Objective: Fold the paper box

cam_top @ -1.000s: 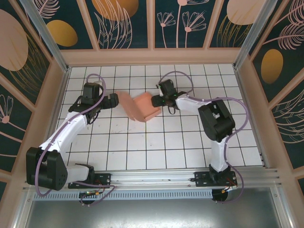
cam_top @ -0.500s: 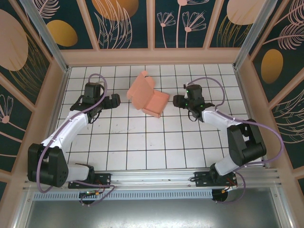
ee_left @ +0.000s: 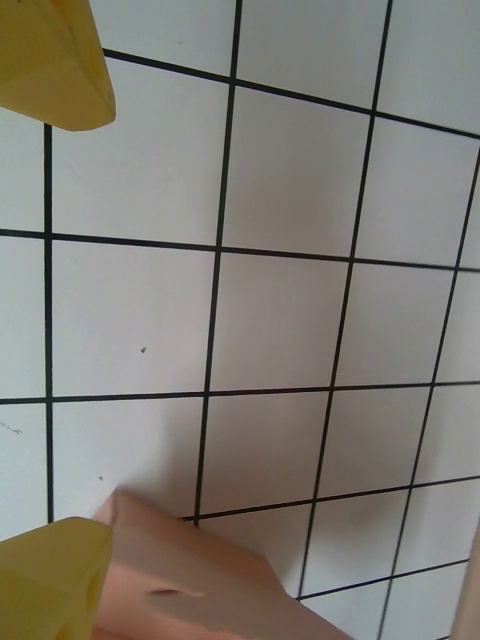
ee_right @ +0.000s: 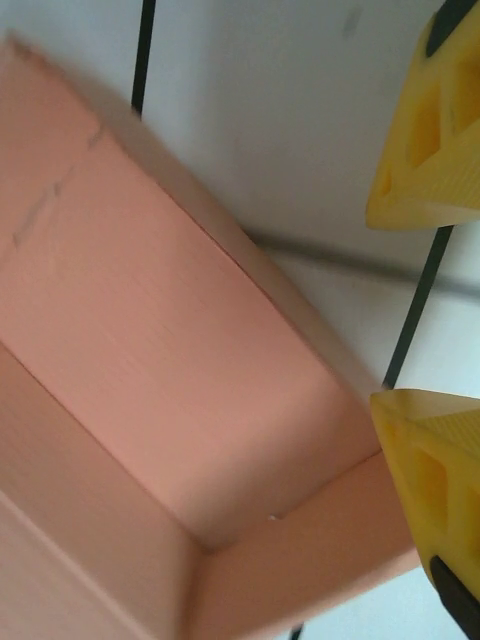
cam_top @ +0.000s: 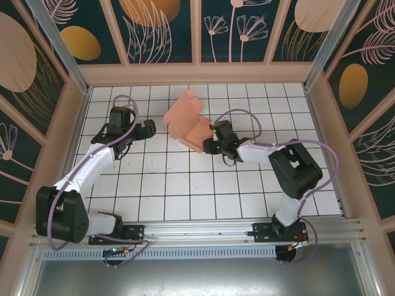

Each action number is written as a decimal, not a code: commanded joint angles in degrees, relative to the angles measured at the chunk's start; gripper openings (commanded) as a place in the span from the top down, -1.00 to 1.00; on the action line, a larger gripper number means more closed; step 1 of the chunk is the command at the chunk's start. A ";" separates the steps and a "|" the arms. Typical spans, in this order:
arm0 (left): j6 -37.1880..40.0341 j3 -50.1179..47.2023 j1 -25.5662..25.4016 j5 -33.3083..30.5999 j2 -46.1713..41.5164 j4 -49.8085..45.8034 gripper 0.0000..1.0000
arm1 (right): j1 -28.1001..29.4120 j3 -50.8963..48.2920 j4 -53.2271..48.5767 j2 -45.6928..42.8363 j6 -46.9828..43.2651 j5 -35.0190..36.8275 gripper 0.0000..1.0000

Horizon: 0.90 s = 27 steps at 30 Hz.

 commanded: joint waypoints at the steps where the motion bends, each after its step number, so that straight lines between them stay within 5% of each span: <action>1: -4.93 -1.24 0.32 -2.31 -0.52 2.48 -0.97 | 3.10 6.04 2.21 3.29 0.54 -1.03 0.07; 8: -9.09 -1.70 -0.03 -3.06 0.47 2.25 -0.97 | 5.55 7.19 6.95 2.18 -3.64 -2.90 -0.13; 14: -9.42 -2.13 -0.61 -1.20 2.10 4.00 -0.97 | 0.00 2.54 7.63 -5.08 -5.05 -2.76 -0.28; 18: -9.28 -1.57 -1.22 -0.07 3.28 4.88 -0.97 | -5.60 5.91 -0.35 -2.96 -2.35 -2.12 -0.26; 27: -7.45 -2.26 -1.67 -0.28 3.09 4.53 -0.97 | -5.56 16.28 -10.02 5.06 0.90 2.31 -0.02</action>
